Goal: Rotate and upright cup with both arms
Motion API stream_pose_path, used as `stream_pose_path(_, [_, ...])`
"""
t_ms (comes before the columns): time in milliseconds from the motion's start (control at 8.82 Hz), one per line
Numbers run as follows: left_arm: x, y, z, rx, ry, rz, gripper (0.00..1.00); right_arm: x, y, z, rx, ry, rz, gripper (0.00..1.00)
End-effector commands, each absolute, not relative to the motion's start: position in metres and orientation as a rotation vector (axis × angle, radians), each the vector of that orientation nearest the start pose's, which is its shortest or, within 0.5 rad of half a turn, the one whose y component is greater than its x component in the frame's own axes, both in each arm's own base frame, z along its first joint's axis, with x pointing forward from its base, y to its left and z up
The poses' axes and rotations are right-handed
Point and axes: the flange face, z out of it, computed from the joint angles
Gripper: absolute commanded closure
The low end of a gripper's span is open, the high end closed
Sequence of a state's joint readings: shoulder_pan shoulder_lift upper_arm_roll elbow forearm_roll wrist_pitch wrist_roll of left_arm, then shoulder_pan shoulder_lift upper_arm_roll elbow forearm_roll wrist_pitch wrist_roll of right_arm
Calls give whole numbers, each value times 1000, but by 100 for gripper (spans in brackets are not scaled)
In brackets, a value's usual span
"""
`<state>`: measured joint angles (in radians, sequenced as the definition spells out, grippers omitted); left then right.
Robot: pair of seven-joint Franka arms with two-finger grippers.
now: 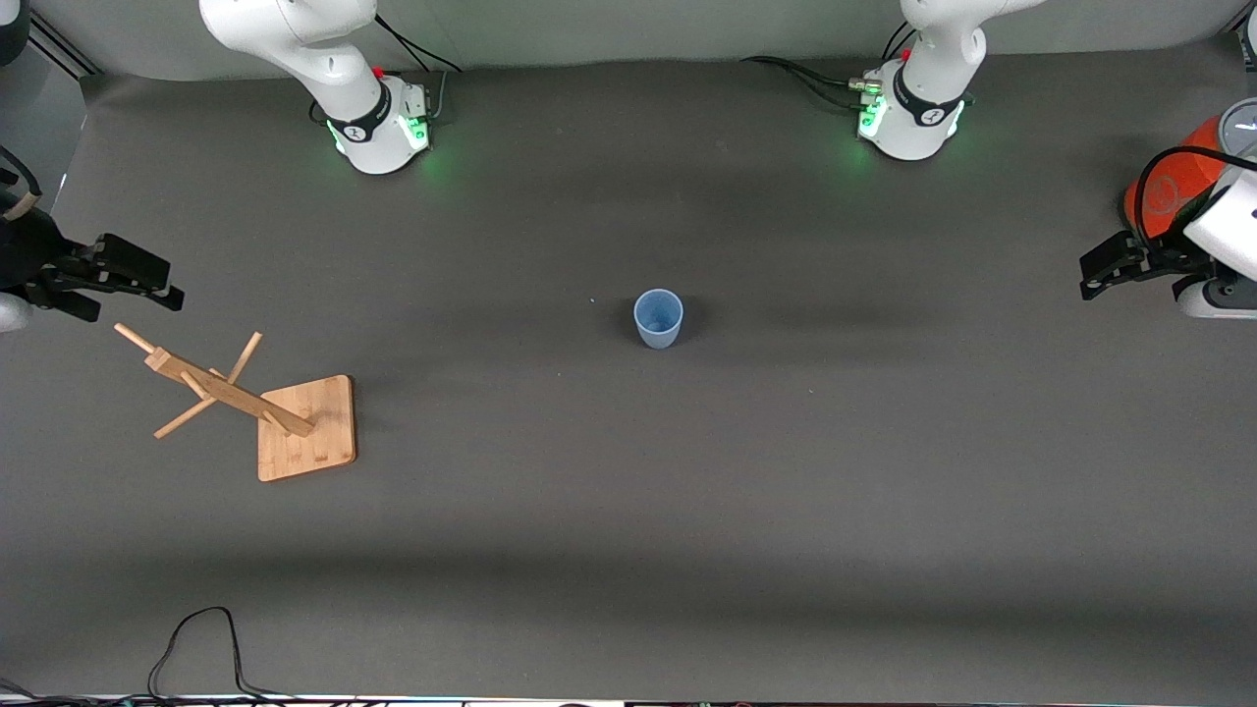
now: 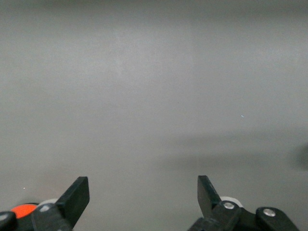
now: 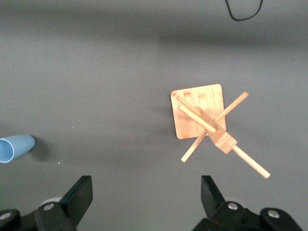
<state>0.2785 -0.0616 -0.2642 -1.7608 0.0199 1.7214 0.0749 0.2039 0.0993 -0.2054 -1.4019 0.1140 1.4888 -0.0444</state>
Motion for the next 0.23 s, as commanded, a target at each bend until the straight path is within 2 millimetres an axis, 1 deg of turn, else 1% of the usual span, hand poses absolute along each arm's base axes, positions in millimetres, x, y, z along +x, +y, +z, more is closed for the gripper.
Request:
stream_pose_path(0, [547,18,579,-3102,116,-36,0,583,24,627,-3011,-81,67,0])
stream_pose_path(113, [546,20,579,-3101,112,-31,0,585,24,624,-3011,-78,74,0])
